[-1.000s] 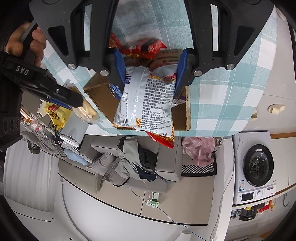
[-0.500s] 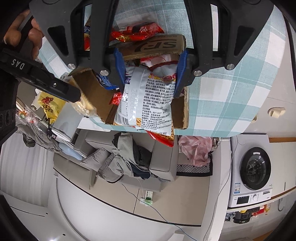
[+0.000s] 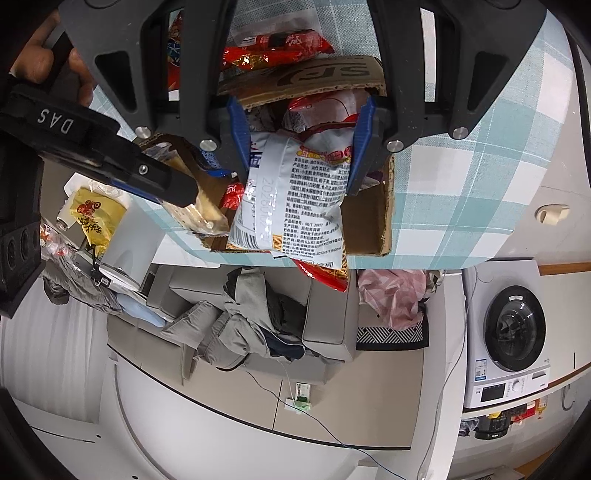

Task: Organize snacks
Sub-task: 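Carry both packs into the SF box and open both tools, then withdraw both tools back from the SF box toward the red chip bags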

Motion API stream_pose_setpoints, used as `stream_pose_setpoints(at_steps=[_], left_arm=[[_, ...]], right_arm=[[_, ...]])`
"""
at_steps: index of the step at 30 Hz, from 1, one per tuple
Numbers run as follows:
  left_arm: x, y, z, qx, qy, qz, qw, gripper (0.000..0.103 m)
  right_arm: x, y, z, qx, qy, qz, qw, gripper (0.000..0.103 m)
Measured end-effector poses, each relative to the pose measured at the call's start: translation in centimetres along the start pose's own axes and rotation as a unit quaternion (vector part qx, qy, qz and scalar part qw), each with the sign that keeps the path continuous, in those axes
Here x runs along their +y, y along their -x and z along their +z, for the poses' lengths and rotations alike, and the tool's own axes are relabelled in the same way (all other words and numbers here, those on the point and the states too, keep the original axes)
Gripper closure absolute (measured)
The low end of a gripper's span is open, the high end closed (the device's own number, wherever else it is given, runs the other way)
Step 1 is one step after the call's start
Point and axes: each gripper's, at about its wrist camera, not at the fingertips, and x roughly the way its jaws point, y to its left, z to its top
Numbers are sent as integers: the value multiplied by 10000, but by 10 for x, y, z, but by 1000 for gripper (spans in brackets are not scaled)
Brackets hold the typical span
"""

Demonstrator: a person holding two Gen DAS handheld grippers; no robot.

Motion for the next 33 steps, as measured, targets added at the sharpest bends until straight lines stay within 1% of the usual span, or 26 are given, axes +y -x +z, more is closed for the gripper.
stream_pose_setpoints(at_steps=[2,4,8,15,16,17,18,19,20,22,24,25,26,27,28,29,31,33], left_arm=[[-1,-5,-2,27,-55,76,10000,59],[1,-8,-4,74,16,88,9999,59],[7,-14,-6,99,145,114,9998,59],[5,-17,-8,90,57,230,9997,59],[5,-17,-8,98,72,226,9997,59],[6,-17,-8,104,80,217,9997,58],[6,-17,-7,120,53,213,9997,55],[5,-17,-7,135,18,224,9997,49],[5,-16,-7,155,-10,240,9996,45],[4,-12,-6,146,-13,203,9997,29],[4,-4,-7,128,-8,30,9999,18],[3,1,-6,148,-8,-23,9999,17],[3,4,-7,171,-8,-34,9998,16],[2,8,-7,205,-6,-37,9998,13],[2,12,-7,212,-1,-36,9998,4],[2,19,-9,192,20,-32,9998,0],[4,31,-12,147,40,-8,9999,1],[5,41,-16,197,21,85,9998,1]], right_arm=[[-1,-4,-1,40,-20,-13,10000,45],[-2,-9,-1,87,-41,-23,10000,45],[-1,-14,-1,48,-7,-86,10000,45],[2,-13,-1,47,63,-133,9999,43],[3,-10,-2,4,112,-164,9998,39],[3,-7,-3,-19,133,-162,9998,31],[3,-2,-4,-60,173,-139,9997,26],[2,2,-4,-117,213,-139,9996,18],[3,6,-5,-164,253,-129,9995,12],[4,15,-6,-196,362,-169,9990,6],[3,24,-7,-176,387,-242,9988,4],[1,27,-8,-140,381,-243,9989,1],[1,30,-9,-117,372,-260,9989,0],[-1,34,-9,-81,355,-294,9989,0],[-2,38,-10,-32,336,-329,9989,0],[-3,41,-11,-9,332,-343,9989,0],[-5,50,-13,4,361,-331,9988,0],[-4,56,-16,41,400,-363,9985,0]])
